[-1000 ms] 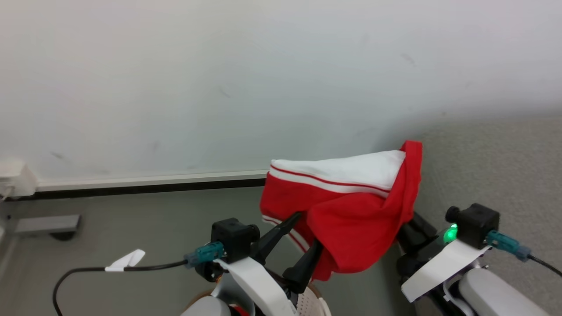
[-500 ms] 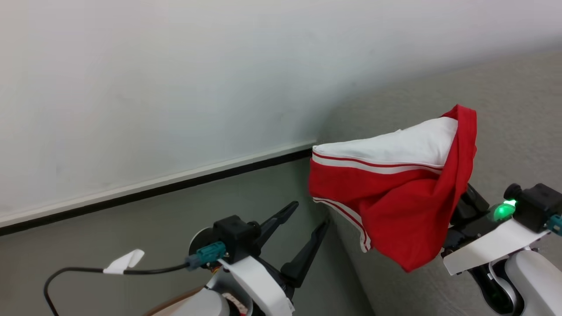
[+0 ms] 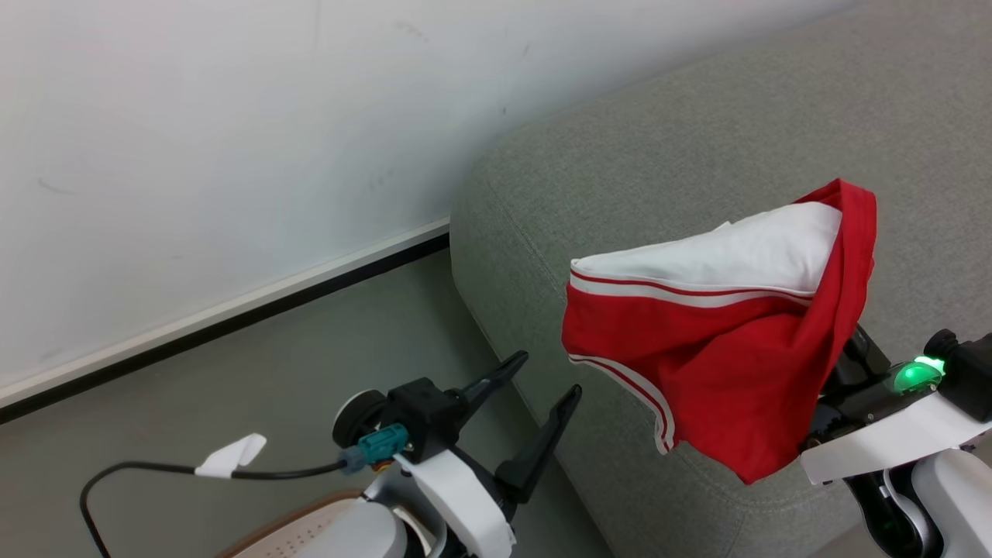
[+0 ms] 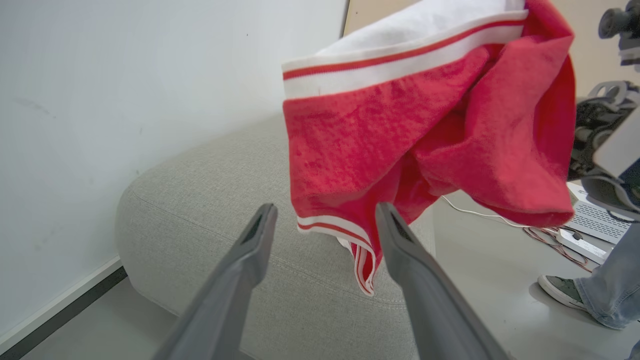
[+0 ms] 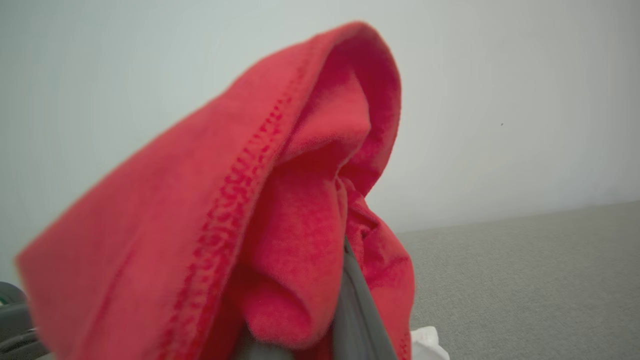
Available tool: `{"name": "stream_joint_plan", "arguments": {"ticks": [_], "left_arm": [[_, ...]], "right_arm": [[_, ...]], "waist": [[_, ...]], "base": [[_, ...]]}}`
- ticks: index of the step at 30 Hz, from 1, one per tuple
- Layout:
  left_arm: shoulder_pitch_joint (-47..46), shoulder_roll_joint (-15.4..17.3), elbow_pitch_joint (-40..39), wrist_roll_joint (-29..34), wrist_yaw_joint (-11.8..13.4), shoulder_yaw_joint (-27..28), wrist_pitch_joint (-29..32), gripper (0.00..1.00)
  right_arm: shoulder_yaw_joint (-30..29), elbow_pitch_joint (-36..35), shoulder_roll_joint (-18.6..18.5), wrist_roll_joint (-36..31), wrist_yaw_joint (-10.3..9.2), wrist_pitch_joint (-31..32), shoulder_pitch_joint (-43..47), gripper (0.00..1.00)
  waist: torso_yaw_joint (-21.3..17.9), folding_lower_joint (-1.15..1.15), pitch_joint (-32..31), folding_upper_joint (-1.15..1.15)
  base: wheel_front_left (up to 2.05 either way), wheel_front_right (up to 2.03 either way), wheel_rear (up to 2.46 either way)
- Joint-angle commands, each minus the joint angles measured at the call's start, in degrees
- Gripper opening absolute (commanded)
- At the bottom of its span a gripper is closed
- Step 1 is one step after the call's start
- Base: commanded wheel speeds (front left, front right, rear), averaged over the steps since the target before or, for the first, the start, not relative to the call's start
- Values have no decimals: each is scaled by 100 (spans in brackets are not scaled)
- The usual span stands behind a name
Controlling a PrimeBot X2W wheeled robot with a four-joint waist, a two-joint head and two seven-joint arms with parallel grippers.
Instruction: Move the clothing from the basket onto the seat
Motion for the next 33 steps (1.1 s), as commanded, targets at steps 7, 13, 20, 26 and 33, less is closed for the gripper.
{"name": "stream_joint_plan", "arguments": {"ticks": [7,13,20,26,33], "left_arm": [[-227,77,39,199,-73,-103,-63,100],[-411,137,-24,324,-104,-146,-11,100],[-765,256,-201,509,-97,-159,137,100],[-1130,364,-388,647,-103,-119,315,100],[-1354,464,-510,682,-49,-55,391,100]], "right_arm": [[-200,-56,-53,72,-12,0,-206,0],[-332,44,-273,123,-12,1,-650,0],[-720,365,-690,264,-12,1,-1399,0],[-985,828,-1074,468,-12,1,-2039,0],[-1620,1683,-1440,708,-12,3,-2439,0]], "waist": [[15,0,288,0],[178,0,625,0],[542,0,1339,0],[894,0,2091,0],[1210,0,2697,0]], "base": [[0,0,0],[0,0,0],[0,0,0],[0,0,0],[0,0,0]]}}
